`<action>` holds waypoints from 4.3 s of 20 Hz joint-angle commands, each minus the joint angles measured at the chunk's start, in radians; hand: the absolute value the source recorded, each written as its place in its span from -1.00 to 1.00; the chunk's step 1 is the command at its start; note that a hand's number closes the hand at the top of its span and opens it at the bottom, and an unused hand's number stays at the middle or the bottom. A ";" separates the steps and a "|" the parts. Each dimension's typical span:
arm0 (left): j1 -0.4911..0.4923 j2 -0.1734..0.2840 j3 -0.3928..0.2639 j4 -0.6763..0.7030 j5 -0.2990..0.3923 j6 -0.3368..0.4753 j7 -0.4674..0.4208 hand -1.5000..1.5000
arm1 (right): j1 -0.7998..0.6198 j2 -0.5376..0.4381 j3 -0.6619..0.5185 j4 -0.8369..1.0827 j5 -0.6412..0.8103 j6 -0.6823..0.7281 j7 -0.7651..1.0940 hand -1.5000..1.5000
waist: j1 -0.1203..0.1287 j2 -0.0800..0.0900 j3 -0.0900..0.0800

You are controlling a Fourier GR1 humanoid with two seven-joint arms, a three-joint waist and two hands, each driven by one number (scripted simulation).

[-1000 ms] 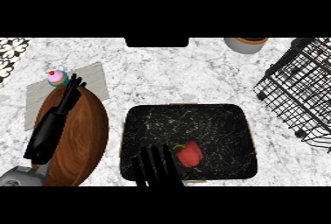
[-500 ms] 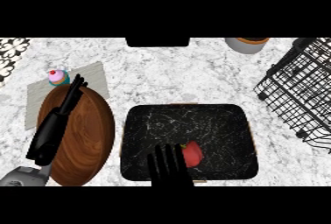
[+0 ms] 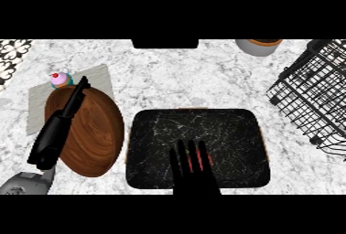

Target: Pick the bell pepper from the tray and place it in the tiered basket

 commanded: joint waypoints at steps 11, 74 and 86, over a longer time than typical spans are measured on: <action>-0.003 -0.083 0.054 -0.013 -0.078 -0.063 0.014 0.00 | 0.111 0.017 -0.097 0.052 0.134 -0.074 -0.097 -1.00 | 0.003 0.001 0.000; 0.102 -0.172 0.204 -0.057 -0.164 -0.149 -0.028 0.00 | 0.437 -0.574 -1.885 -0.016 -0.849 -0.332 -0.607 1.00 | -0.072 -0.012 0.000; 0.066 -0.198 0.149 -0.046 -0.208 -0.186 -0.031 0.00 | 0.147 -0.835 -1.860 0.227 -0.981 -0.216 -0.394 1.00 | 0.014 0.003 0.000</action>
